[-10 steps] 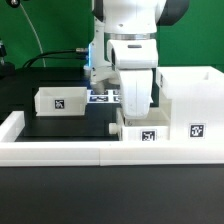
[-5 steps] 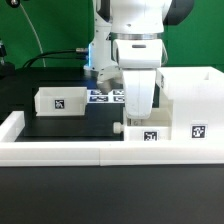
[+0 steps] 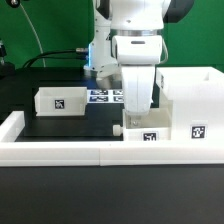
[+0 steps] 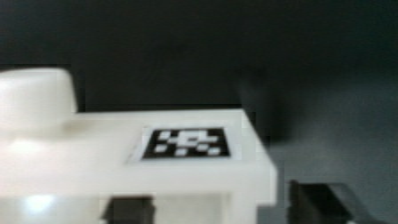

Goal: Assemble drawer

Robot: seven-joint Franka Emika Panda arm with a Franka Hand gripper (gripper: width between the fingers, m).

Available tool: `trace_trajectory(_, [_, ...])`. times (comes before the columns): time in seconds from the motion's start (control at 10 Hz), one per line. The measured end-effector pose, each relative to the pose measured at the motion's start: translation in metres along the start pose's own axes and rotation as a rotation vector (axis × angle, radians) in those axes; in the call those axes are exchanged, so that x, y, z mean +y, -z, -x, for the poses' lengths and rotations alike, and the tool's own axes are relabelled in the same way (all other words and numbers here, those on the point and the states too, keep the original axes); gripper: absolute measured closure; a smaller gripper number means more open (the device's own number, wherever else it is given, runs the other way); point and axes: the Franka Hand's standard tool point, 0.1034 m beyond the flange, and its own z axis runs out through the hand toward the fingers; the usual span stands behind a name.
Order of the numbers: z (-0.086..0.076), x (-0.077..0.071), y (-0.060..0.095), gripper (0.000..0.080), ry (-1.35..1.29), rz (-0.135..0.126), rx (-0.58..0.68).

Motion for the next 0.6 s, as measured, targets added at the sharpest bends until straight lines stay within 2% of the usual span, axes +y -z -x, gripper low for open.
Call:
trace_trajectory(0.1, [-0.002, 0.001, 0.008, 0.0318, -0.002, -0.008, -0.006])
trace_trajectory(0.2, [-0.002, 0.004, 0.017, 0.0182, -0.003, -0.007, -0.01])
trace_trajectory(0.3, [-0.001, 0.006, 0.027, 0.0159, -0.006, -0.008, -0.015])
trace_trajectory(0.6, [0.018, 0.018, 0.052, 0.0151, 0.0, 0.025, -0.024])
